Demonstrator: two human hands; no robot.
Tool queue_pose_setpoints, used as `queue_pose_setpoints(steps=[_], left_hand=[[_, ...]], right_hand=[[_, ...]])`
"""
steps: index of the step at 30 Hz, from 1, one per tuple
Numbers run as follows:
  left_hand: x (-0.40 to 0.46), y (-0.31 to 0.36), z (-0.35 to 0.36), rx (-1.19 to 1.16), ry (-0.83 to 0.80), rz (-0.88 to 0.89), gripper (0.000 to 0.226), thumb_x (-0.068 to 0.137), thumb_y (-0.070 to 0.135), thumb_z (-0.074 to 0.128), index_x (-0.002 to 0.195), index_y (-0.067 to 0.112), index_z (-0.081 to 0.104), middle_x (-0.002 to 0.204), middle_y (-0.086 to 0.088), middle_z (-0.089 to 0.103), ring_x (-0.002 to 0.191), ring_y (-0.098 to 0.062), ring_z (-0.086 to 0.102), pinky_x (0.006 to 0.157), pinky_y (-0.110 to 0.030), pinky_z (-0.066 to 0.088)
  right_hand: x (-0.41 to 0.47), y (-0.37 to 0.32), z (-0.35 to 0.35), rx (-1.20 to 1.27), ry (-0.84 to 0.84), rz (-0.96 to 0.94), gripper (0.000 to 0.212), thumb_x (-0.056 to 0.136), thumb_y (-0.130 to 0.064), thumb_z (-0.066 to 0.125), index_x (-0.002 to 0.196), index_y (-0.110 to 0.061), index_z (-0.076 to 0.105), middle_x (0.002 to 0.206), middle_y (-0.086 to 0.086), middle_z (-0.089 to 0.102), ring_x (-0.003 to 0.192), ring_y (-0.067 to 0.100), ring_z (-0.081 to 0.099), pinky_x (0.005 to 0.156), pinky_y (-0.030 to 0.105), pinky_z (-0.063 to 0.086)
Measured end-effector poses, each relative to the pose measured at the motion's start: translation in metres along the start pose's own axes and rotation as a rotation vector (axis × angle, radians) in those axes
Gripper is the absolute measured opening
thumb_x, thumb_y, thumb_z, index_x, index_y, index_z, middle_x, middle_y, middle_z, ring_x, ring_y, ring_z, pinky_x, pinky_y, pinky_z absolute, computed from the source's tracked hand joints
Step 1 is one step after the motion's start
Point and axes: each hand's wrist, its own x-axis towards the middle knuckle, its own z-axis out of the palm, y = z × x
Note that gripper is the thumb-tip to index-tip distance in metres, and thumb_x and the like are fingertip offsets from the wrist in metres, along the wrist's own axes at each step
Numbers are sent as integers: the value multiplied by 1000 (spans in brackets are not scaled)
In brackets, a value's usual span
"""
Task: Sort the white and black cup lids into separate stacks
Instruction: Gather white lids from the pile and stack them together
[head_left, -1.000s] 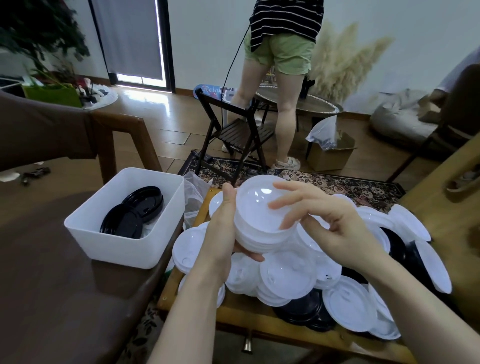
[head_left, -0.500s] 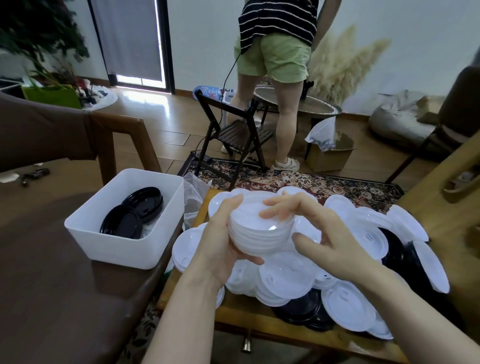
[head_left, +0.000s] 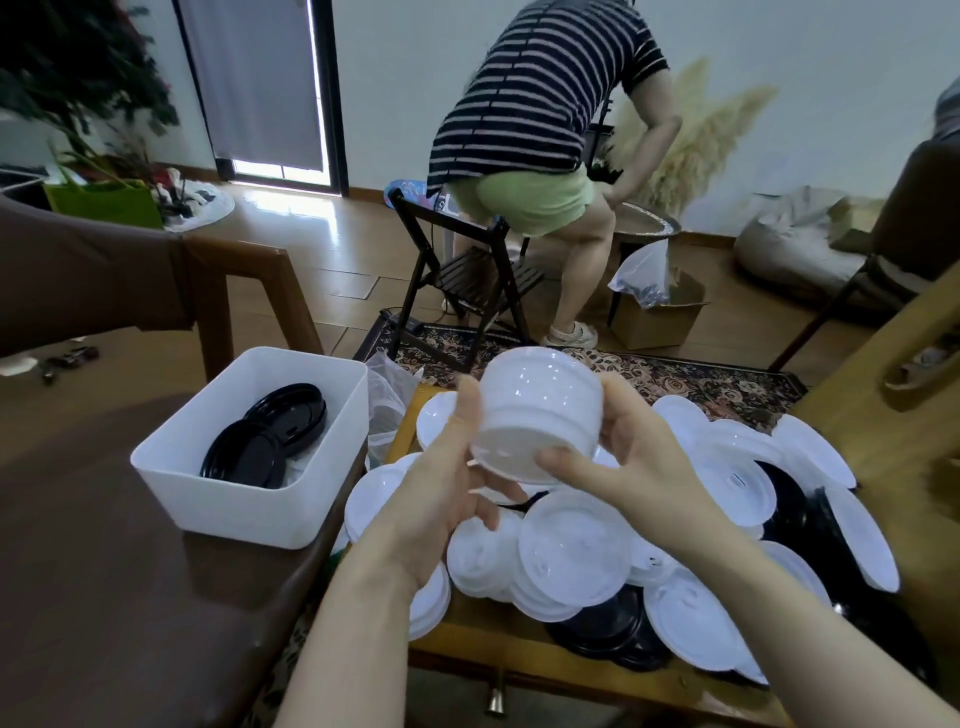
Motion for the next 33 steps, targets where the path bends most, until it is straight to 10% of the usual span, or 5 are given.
queue_pose_setpoints(steps=[5, 10, 19, 26, 33], left_hand=[[5, -2, 9, -77, 133, 57, 62, 73, 39, 85, 127, 26, 58, 121, -4, 69, 105, -17, 71, 78, -30, 59], [9, -7, 12, -181, 234, 2, 70, 63, 46, 83, 121, 10, 64, 112, -12, 74, 104, -28, 71, 90, -44, 57], [9, -4, 14, -303, 308, -78, 44, 82, 25, 75, 121, 13, 61, 108, -10, 75, 92, -22, 74, 67, -36, 61], [7, 18, -18, -348, 691, 106, 42, 81, 21, 76, 119, 11, 61, 104, -7, 72, 86, -20, 69, 51, -26, 53], [11, 35, -42, -307, 815, 248, 51, 83, 34, 76, 131, 27, 58, 119, 5, 66, 105, -15, 64, 84, -40, 59]], right_hand=[[0, 5, 8, 393, -24, 343, 51, 77, -32, 69, 121, -8, 60, 110, 12, 72, 100, 26, 70, 81, 34, 58], [3, 10, 14, 418, 106, 468, 62, 73, -47, 70, 123, -11, 60, 116, 13, 69, 107, 31, 67, 95, 54, 52], [18, 5, 25, 404, 169, 534, 51, 85, -34, 66, 122, 0, 57, 116, 20, 68, 105, 34, 67, 98, 51, 48], [54, -14, 9, -75, -19, 315, 79, 71, -65, 66, 135, -21, 50, 122, -8, 61, 113, 7, 58, 91, 26, 47], [58, 28, -13, -656, -116, 126, 60, 81, -42, 74, 134, -30, 50, 128, -13, 51, 125, 7, 38, 109, 34, 28]])
